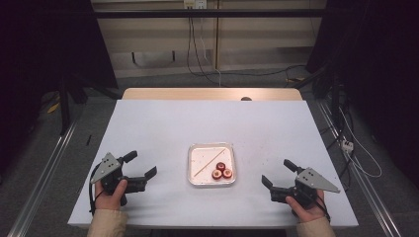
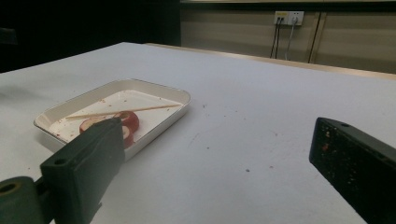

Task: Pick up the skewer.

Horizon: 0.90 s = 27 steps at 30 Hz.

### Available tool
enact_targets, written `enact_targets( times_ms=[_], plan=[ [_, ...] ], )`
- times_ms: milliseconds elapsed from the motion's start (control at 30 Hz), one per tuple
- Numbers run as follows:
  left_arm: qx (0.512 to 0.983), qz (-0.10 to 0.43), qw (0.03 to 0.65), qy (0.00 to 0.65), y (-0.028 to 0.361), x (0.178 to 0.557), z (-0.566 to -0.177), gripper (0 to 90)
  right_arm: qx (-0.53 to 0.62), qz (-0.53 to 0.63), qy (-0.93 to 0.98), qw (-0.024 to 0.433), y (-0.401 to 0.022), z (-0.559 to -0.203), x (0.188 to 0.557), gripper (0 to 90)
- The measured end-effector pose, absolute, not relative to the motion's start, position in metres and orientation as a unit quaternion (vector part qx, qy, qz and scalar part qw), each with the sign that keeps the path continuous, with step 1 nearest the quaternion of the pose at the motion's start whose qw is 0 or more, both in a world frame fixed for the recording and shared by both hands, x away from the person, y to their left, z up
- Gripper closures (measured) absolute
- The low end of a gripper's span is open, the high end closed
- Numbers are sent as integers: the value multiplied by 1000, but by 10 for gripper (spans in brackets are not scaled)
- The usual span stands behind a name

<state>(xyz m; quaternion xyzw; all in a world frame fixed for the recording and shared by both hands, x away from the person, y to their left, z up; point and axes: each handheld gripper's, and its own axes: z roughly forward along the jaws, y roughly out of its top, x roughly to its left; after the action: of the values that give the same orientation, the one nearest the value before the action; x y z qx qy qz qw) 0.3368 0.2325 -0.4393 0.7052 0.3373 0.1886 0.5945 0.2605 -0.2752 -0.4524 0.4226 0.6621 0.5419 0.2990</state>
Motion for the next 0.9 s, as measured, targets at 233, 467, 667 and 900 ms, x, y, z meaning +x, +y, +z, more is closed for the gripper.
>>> enact_targets(
  times_ms=[233,467,667,900],
  plan=[
    [707,187,596,332,229,337,-438,32,424,543,659,301,-276,-452,260,27],
    [701,178,609,326,213,341,-429,32,423,541,660,305,-276,-452,261,29],
    [709,163,612,310,196,344,-424,35,427,543,656,304,-276,-451,260,29],
    [727,146,598,305,173,350,-423,59,428,544,656,303,-277,-451,260,29]
  ],
)
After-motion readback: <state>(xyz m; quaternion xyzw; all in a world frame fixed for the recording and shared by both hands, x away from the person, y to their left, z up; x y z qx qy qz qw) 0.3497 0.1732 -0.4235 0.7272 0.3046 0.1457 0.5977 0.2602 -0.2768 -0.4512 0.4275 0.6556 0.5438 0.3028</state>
